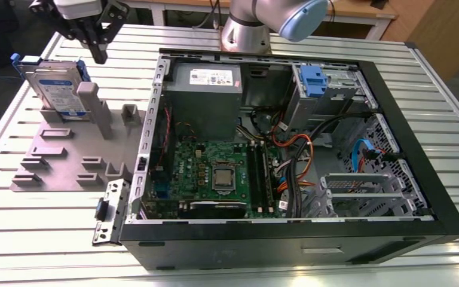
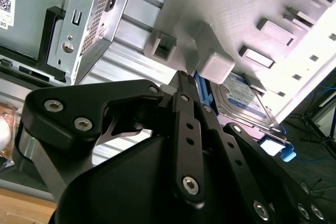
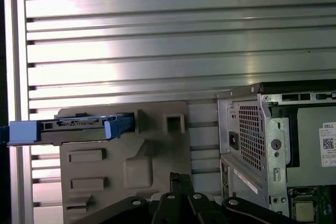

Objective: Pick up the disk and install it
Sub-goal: 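Reach for the disk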

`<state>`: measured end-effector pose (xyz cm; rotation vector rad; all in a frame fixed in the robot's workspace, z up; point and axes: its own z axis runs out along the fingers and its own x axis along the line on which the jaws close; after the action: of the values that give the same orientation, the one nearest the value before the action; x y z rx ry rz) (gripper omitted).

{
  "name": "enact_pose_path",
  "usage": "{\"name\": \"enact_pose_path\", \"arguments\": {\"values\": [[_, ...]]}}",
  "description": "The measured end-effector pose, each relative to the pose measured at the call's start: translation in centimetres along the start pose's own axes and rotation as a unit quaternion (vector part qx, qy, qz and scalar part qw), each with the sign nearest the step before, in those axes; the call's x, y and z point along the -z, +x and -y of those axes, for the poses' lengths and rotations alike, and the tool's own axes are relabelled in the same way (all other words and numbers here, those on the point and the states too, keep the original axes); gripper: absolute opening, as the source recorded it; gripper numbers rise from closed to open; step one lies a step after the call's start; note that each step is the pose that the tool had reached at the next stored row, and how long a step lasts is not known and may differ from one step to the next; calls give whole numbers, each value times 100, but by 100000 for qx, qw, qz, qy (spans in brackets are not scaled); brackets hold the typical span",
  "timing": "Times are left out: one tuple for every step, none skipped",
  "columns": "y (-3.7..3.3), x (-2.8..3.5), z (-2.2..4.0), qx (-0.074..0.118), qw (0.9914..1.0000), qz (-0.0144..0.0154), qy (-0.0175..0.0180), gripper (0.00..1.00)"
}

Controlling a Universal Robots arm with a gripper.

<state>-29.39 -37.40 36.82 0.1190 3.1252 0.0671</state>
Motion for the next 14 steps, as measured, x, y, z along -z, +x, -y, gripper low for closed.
{"name": "enact_pose_path", "arguments": {"values": [[6, -1, 0, 1, 100000, 0, 0, 11], [13, -2, 1, 2, 100000, 2, -4, 11], [20, -3, 2, 3, 100000, 1, -1, 11], [28, -3, 2, 2, 100000, -2, -1, 11], [35, -4, 3, 5, 100000, 2, -3, 11], [44, -5, 4, 3, 100000, 0, -3, 11], [51, -6, 4, 6, 100000, -2, -2, 11], [60, -7, 5, 4, 100000, -1, -1, 11], [69, -7, 5, 3, 100000, -2, -1, 11], [79, -8, 6, 4, 100000, -2, -1, 11], [88, -9, 6, 2, 100000, 1, -2, 11], [98, -10, 7, 1, 100000, 0, -4, 11], [106, -11, 8, -1, 100000, 1, -3, 11], [114, -11, 8, 1, 100000, 0, -3, 11]]}}
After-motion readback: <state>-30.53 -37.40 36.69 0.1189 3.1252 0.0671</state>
